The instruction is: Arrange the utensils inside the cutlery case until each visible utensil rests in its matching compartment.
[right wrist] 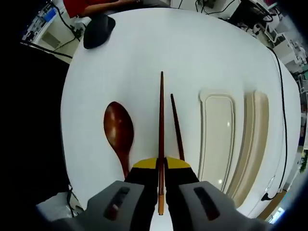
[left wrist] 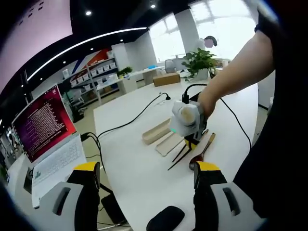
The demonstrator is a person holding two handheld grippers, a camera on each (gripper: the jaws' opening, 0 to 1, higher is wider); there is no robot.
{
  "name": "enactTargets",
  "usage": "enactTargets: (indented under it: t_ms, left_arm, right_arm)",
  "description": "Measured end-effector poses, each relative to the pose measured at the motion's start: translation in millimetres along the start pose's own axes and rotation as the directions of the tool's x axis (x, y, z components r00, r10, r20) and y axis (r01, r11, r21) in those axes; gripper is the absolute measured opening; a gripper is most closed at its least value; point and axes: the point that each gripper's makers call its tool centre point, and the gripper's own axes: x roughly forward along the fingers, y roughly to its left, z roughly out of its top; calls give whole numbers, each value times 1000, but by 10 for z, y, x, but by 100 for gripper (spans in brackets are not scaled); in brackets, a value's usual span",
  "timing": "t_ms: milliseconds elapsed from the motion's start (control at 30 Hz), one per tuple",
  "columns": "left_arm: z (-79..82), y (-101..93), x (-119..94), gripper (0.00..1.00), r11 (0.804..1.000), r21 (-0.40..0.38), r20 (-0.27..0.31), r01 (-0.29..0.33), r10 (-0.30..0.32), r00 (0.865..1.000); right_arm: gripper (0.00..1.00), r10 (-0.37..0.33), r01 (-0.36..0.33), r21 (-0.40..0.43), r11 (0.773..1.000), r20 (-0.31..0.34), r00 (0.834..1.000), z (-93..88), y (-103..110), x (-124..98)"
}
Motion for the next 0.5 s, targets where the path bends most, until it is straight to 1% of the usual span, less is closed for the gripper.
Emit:
enactTargets:
  t_ms: [133,200,267,367,400,500]
  left_arm:
    - [-43,21,-65,82,1000,-13,-9,-19,19,1000]
    - [-55,40,-113,82,999,-2,-21,-33,33,999]
    - [-41,66,-148,82,999,3,-18,-49,49,999]
    - [-32,102,-235,82,997,-20,-7,-80,80,997]
    - [-57,94,-253,82,996,-25,-11,-84,83,996]
    - [-184,74,-271,82,996,-24,-45,-88,87,995]
  right_arm:
    - [0,3,-3,0,1000,23,1000,-8,-19,-3]
    - [0,10,-10,-5,1000,32,999,-3,-17,-2]
    - [0,14,-14,-9,1000,37,999,0,-17,-1]
    - [0,20,-19,-23,1000,42,999,8,1,-12]
    - [0,22,-21,-33,999,45,999,9,3,-12]
    - [0,32,-31,-18,999,60,998,6,-1,-18]
